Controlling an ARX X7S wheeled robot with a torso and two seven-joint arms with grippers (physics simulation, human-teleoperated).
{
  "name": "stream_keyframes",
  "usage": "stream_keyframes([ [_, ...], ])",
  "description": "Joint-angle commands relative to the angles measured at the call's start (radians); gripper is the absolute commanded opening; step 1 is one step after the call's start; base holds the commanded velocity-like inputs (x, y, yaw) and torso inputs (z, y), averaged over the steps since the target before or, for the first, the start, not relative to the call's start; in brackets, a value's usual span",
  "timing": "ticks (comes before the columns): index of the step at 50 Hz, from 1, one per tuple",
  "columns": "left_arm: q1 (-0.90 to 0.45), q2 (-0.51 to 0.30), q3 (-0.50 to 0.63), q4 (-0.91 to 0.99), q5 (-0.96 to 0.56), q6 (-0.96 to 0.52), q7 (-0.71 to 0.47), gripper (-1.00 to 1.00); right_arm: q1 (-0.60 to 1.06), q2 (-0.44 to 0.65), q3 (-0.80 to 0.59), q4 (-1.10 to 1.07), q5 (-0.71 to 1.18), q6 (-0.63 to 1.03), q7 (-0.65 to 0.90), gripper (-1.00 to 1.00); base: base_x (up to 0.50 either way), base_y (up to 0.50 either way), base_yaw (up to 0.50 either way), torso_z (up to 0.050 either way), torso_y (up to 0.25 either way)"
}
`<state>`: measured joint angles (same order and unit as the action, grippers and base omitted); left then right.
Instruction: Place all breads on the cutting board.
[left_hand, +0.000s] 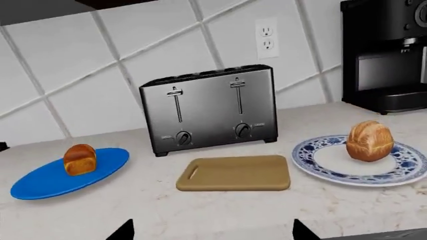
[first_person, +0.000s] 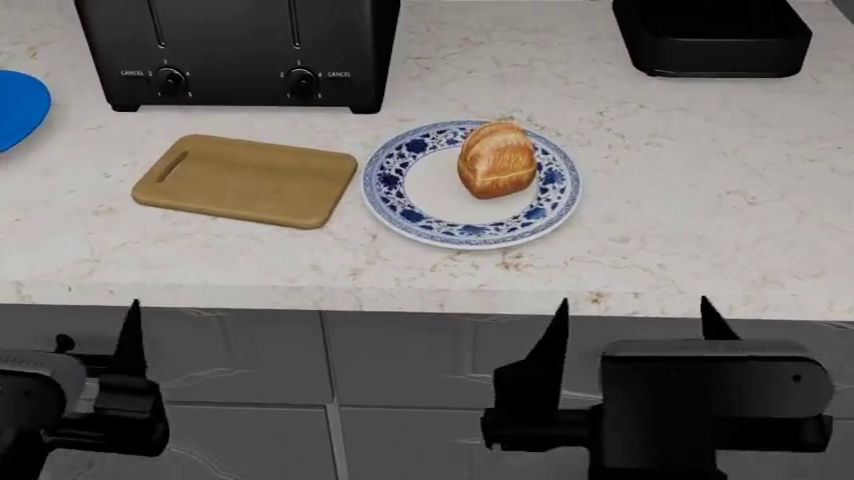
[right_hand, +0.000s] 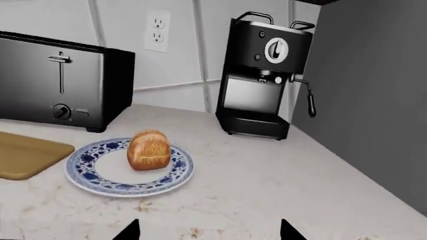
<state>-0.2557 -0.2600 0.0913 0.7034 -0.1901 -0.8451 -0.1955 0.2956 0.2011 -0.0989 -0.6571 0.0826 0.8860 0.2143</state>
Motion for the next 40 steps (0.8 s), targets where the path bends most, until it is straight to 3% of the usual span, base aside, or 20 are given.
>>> stream_keyframes([
  [1, -0.341, 0.018, 0.016, 0.15, -0.08, -0.48, -0.011, 1.0, 0.333, -0.004, -0.023, -0.134, 0.045, 0.419, -0.017, 1.0, 0.0, 0.0, 0.0, 0.0, 0.0],
  [5, -0.47, 0.055, -0.011, 0.062, -0.1, -0.551, 0.003, 1.0, 0.416, -0.009, -0.057, -0.071, 0.047, 0.452, -0.018, 1.0, 0.0, 0.0, 0.0, 0.0, 0.0],
  [10, -0.382, 0.054, 0.009, -0.033, -0.09, -0.406, 0.021, 1.0, 0.293, -0.022, -0.011, 0.046, 0.061, 0.267, -0.038, 1.0, 0.0, 0.0, 0.0, 0.0, 0.0],
  [25, -0.383, 0.045, 0.001, -0.034, -0.091, -0.401, 0.01, 1.0, 0.304, -0.012, -0.015, 0.039, 0.061, 0.279, -0.025, 1.0, 0.0, 0.0, 0.0, 0.0, 0.0],
  [26, -0.446, 0.052, -0.016, -0.013, -0.108, -0.484, 0.01, 1.0, 0.306, -0.009, -0.018, 0.037, 0.058, 0.282, -0.022, 1.0, 0.0, 0.0, 0.0, 0.0, 0.0],
  [30, -0.391, 0.038, -0.005, -0.01, -0.096, -0.422, 0.008, 1.0, 0.307, 0.003, -0.029, 0.035, 0.054, 0.283, -0.019, 1.0, 0.0, 0.0, 0.0, 0.0, 0.0],
  [31, -0.446, 0.049, -0.025, 0.008, -0.112, -0.494, 0.007, 1.0, 0.305, 0.002, -0.026, 0.042, 0.055, 0.279, -0.019, 1.0, 0.0, 0.0, 0.0, 0.0, 0.0],
  [36, -0.384, 0.035, -0.004, -0.025, -0.097, -0.4, 0.011, 1.0, 0.312, 0.006, -0.037, 0.041, 0.051, 0.286, -0.013, 1.0, 0.0, 0.08, 0.0, 0.0, 0.0],
  [37, -0.448, 0.043, -0.018, -0.016, -0.108, -0.479, 0.007, 1.0, 0.313, 0.008, -0.038, 0.043, 0.049, 0.287, -0.011, 1.0, 0.0, 0.21, 0.0, 0.0, 0.0],
  [39, -0.455, 0.045, -0.025, 0.007, -0.112, -0.499, 0.002, 1.0, 0.314, 0.011, -0.042, 0.034, 0.049, 0.303, -0.009, 1.0, 0.0, 0.3, 0.0, 0.0, 0.0],
  [40, -0.393, 0.036, -0.008, -0.01, -0.095, -0.419, 0.0, 1.0, 0.313, 0.012, -0.046, 0.036, 0.048, 0.305, -0.008, 1.0, 0.0, 0.3, 0.0, 0.0, 0.0],
])
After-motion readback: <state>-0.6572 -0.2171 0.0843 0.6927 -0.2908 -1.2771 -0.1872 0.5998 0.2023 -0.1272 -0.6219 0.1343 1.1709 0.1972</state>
